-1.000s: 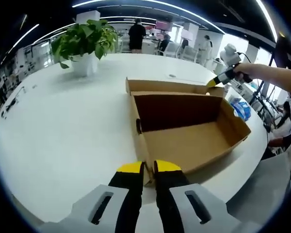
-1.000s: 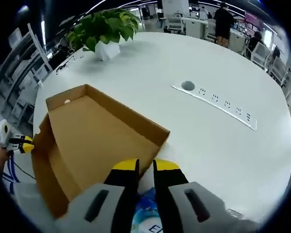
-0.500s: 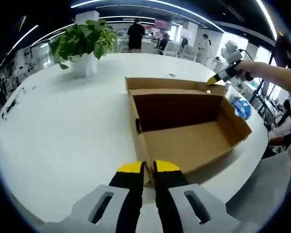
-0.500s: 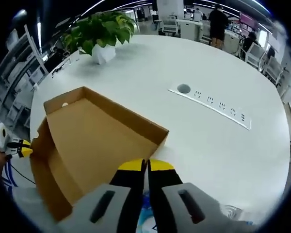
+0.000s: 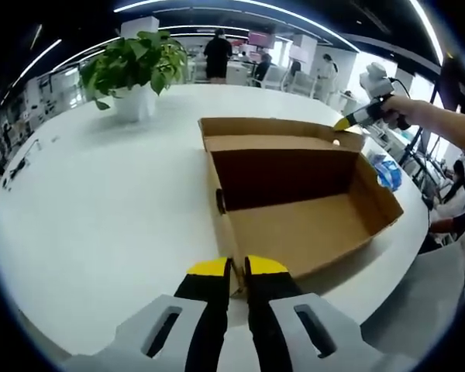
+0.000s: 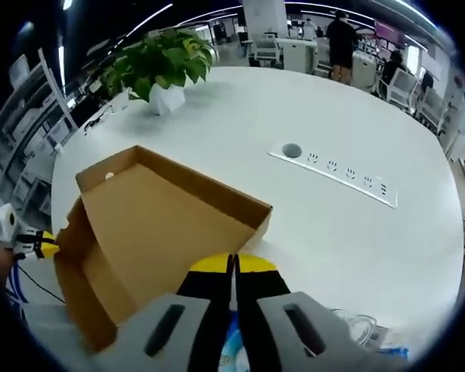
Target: Operate the shoe box by opening the lid, removing the specified soft item, and placing it in the target area until the item is outside and the box remains undamaged.
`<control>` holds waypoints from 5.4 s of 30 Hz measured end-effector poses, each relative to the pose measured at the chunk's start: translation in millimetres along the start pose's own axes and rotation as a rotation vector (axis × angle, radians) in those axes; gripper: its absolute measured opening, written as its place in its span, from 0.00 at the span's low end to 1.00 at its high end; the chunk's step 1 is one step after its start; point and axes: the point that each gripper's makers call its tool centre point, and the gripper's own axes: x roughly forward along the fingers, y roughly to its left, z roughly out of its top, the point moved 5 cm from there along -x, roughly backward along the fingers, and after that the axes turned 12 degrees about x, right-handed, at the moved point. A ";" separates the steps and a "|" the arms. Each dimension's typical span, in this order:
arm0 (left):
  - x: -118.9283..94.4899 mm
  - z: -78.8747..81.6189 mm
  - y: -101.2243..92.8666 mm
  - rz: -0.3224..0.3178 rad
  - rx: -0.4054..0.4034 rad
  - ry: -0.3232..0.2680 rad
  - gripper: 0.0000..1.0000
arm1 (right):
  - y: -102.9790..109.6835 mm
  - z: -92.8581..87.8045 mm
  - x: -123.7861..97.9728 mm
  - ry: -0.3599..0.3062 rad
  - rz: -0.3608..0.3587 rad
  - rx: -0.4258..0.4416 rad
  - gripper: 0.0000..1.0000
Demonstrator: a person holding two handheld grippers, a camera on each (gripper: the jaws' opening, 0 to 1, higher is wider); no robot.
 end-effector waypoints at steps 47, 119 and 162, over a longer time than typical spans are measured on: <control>0.6 1.9 -2.3 0.019 -0.003 0.002 0.04 | 20.2 4.4 -59.9 -0.214 0.137 -0.004 0.00; -9.5 19.5 7.5 0.060 0.010 -0.060 0.04 | 52.5 -77.9 -114.6 -0.425 0.114 -0.014 0.00; -27.5 61.4 10.8 0.085 0.106 -0.185 0.07 | 60.1 -125.4 -100.4 -0.352 0.106 -0.001 0.00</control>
